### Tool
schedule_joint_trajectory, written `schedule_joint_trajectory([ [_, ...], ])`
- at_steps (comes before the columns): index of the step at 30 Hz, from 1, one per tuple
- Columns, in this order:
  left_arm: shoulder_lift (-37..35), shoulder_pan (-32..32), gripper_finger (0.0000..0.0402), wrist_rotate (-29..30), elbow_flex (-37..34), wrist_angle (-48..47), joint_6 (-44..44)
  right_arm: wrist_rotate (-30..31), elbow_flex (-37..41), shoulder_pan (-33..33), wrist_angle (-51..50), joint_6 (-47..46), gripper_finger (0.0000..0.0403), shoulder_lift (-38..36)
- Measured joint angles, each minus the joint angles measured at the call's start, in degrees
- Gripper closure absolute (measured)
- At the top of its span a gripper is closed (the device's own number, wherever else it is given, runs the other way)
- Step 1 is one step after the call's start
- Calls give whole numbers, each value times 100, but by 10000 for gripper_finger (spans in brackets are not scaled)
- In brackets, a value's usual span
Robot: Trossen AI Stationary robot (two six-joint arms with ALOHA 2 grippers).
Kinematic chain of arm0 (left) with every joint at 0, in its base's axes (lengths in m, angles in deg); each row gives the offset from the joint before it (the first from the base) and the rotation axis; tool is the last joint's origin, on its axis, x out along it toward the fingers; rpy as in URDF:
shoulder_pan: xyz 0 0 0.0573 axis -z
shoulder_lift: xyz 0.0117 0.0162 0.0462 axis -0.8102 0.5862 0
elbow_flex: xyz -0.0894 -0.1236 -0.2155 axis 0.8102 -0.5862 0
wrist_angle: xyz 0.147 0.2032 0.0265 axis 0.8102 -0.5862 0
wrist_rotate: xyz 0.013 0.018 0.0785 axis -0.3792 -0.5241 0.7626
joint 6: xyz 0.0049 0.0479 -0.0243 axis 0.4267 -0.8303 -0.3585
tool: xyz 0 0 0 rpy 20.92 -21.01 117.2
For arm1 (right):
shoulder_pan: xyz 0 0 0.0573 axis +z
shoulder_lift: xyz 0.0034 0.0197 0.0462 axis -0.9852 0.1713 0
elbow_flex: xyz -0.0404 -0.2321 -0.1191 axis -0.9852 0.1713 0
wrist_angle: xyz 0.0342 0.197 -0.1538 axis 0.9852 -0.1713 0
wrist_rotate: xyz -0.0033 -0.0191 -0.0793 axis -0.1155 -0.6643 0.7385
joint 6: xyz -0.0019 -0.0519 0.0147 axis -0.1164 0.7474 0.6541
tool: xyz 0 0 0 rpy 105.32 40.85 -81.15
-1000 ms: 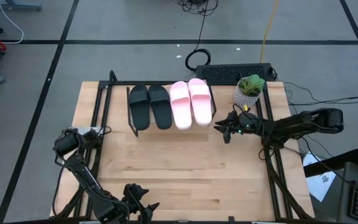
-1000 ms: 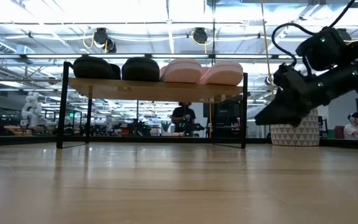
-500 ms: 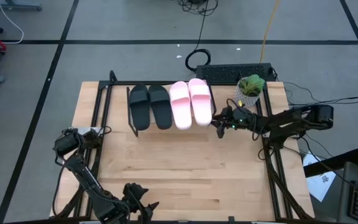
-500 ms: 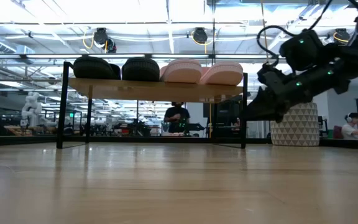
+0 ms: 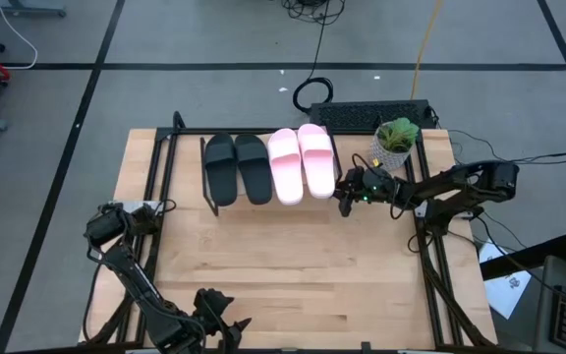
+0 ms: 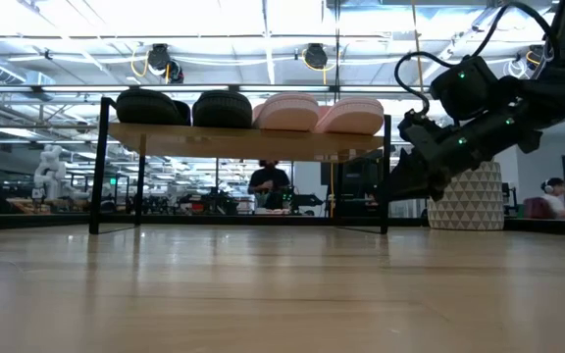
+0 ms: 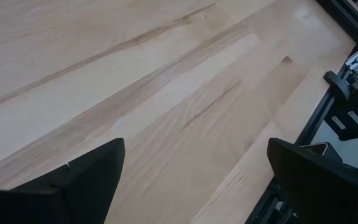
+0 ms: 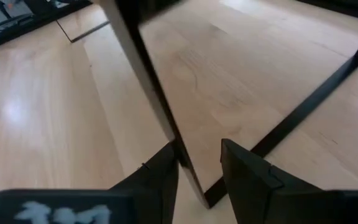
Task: Pick and place slides into the shelf
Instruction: Adjust the shelf
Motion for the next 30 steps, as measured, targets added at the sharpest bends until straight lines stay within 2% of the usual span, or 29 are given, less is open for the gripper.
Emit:
schedule_joint_trajectory([
  [10, 0, 0, 7, -2, 0, -3, 17, 1, 0, -15, 28, 149, 388, 1],
  [17, 0, 0, 7, -2, 0, -2, 17, 10, 0, -13, 17, -124, 370, 1],
  [23, 0, 0, 7, -2, 0, -4, 46, 7, 0, 4, -3, -69, 385, -2],
  [30, 2, 0, 7, -2, 0, -4, 87, 81, -11, 259, -228, -300, 378, -12],
])
